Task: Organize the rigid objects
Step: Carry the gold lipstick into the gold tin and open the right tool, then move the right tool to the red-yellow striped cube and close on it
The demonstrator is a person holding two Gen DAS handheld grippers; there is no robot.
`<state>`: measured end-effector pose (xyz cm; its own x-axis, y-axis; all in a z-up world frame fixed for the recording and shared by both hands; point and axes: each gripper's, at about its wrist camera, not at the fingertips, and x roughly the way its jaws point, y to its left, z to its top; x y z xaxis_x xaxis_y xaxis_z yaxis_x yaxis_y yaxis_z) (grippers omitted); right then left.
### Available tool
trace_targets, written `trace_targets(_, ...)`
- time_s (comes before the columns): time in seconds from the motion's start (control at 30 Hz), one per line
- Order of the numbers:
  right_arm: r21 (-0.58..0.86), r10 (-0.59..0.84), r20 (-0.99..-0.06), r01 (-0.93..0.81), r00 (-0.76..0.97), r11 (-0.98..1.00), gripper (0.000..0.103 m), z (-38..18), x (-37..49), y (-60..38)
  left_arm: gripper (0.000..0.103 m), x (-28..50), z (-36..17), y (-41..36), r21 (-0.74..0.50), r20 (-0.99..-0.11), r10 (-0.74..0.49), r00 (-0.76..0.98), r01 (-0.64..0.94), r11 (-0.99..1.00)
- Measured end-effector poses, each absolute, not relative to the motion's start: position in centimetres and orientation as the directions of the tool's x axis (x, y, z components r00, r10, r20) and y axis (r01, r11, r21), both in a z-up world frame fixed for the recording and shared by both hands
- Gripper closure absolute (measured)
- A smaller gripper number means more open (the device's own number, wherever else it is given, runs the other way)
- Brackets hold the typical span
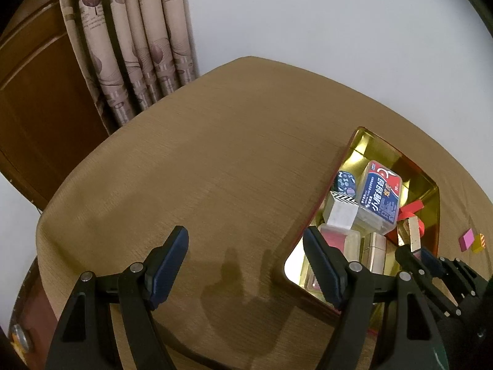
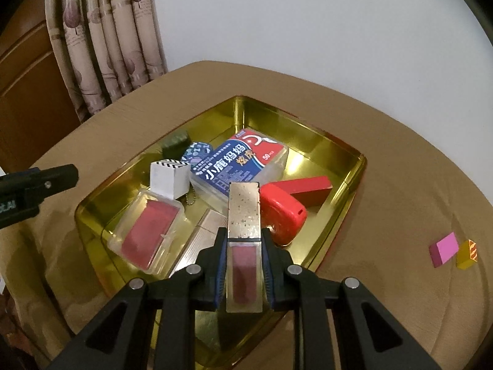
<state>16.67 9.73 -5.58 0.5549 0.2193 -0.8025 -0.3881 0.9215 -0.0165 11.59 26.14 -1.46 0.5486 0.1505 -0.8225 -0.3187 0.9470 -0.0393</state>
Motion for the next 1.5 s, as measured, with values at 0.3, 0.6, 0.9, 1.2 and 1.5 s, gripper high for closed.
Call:
trace_targets(0.3, 0.02, 0.247, -0.806, -0.393, 0.538, 0.919, 0.082, -6.0, 16.9, 9.9, 0.029, 11.6, -1.6, 26.1, -0.05, -0.826, 0.141, 0.546, -0.319, 0.946)
trace_targets(0.6, 0.092, 0.304, -0.768, -0.372, 0.564, 0.924, 0.065, -3.8, 16.2, 7.8, 0.029, 11.5, -1.6, 26.0, -0.045, -0.823, 0.143, 0.55, -0.314, 0.948)
trace_targets(0.9, 0.072, 0.187, -0.724, -0.196, 0.664, 0.978, 0.059, -1.8, 16.0, -2.2, 0.029, 11.3, -1.5, 25.2, -0.021, -0.818, 0.154, 0.554, -0.297, 0.955)
trace_targets(1.2, -0.013, -0.069, -0.722, 0.087, 0.688, 0.996, 0.059, -3.4, 16.6, -14.5, 0.029, 11.2, -1.6, 23.7, -0.001, -0.817, 0.143, 0.558, -0.25, 0.968)
trace_targets(1.5, -0.025, -0.136, -0.743, 0.177, 0.656, 0.984, 0.059, -6.3, 19.9, -18.0, 0.029, 10.8, -1.4, 21.6, 0.026, -0.792, 0.114, 0.6, -0.153, 0.988)
